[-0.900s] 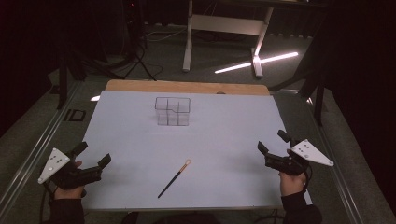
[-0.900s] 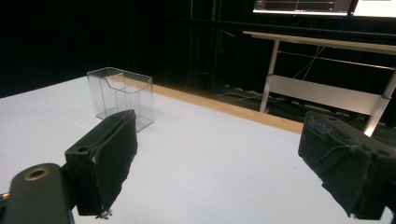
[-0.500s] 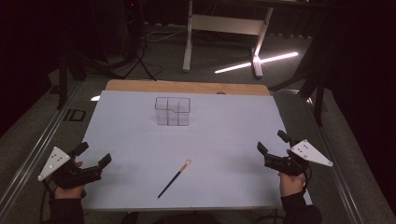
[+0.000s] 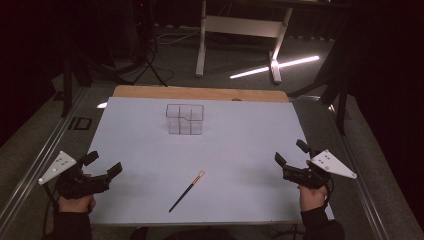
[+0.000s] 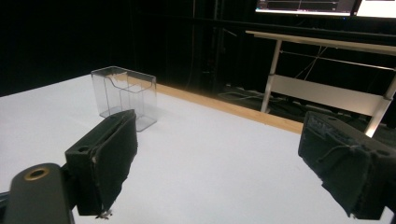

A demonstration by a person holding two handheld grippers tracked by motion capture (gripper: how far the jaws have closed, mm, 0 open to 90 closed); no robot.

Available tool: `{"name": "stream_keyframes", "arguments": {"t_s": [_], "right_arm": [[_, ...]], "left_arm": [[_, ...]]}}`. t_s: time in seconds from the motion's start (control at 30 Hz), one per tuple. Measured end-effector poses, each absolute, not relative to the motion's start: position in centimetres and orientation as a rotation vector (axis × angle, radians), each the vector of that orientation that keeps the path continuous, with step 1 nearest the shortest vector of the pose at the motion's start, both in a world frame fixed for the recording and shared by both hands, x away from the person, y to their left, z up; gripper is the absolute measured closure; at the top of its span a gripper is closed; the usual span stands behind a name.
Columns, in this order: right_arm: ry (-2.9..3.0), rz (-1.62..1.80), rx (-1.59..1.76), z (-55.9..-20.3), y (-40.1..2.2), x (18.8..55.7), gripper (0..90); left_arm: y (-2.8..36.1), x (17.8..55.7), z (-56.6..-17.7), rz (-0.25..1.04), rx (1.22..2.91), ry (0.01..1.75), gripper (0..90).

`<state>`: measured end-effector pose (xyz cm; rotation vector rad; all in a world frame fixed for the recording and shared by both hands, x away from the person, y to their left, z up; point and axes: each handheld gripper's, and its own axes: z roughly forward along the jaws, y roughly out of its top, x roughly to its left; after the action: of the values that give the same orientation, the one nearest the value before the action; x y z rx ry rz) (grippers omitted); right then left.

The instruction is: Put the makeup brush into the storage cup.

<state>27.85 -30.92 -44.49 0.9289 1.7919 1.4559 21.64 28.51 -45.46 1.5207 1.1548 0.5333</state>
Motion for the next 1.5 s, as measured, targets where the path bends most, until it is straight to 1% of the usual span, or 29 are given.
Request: {"name": "stream_keyframes", "arguments": {"t_s": [0.23, 0.3, 0.37, 0.5, 0.63, 0.67, 0.77, 0.87, 0.97, 1.13, 1.33, 1.5], "right_arm": [[1.786, 1.461, 0.928, -44.4, -30.8, 27.6, 11.6], [1.79, 1.466, 0.925, -44.3, -30.7, 27.6, 11.6], [1.792, 1.465, 0.918, -44.3, -30.7, 27.6, 11.6], [1.793, 1.467, 0.912, -44.3, -30.6, 27.5, 11.6], [1.798, 1.469, 0.915, -44.3, -30.6, 27.6, 11.6], [1.799, 1.47, 0.916, -44.4, -30.6, 27.6, 11.7], [1.801, 1.475, 0.917, -44.4, -30.5, 27.6, 11.7], [1.805, 1.472, 0.913, -44.4, -30.5, 27.6, 11.7], [1.807, 1.472, 0.914, -44.4, -30.4, 27.6, 11.7], [1.807, 1.47, 0.913, -44.5, -30.4, 27.6, 11.7], [1.813, 1.465, 0.908, -44.5, -30.3, 27.6, 11.7], [1.812, 1.466, 0.905, -44.4, -30.3, 27.6, 11.7]], "left_arm": [[27.0, 22.0, -43.6, 0.51, 1.62, 1.133, 0.2], [26.2, 22.5, -42.7, 0.468, 1.673, 1.129, 0.2], [25.6, 22.9, -42.4, 0.475, 1.718, 1.145, 0.2], [24.6, 23.4, -42.0, 0.424, 1.779, 1.138, 0.2], [23.4, 23.7, -42.1, 0.389, 1.825, 1.141, 0.2], [22.5, 23.9, -42.3, 0.373, 1.856, 1.135, 0.2], [21.2, 24.1, -42.7, 0.356, 1.927, 1.123, 0.3], [20.4, 24.2, -43.0, 0.353, 1.957, 1.116, 1.1], [19.1, 24.5, -43.3, 0.311, 2.0, 1.117, 2.1], [18.0, 24.8, -43.5, 0.283, 2.016, 1.137, 2.2], [16.6, 25.4, -44.0, 0.227, 2.106, 1.151, 2.3], [15.6, 25.6, -44.6, 0.221, 2.15, 1.173, 2.4]]}}
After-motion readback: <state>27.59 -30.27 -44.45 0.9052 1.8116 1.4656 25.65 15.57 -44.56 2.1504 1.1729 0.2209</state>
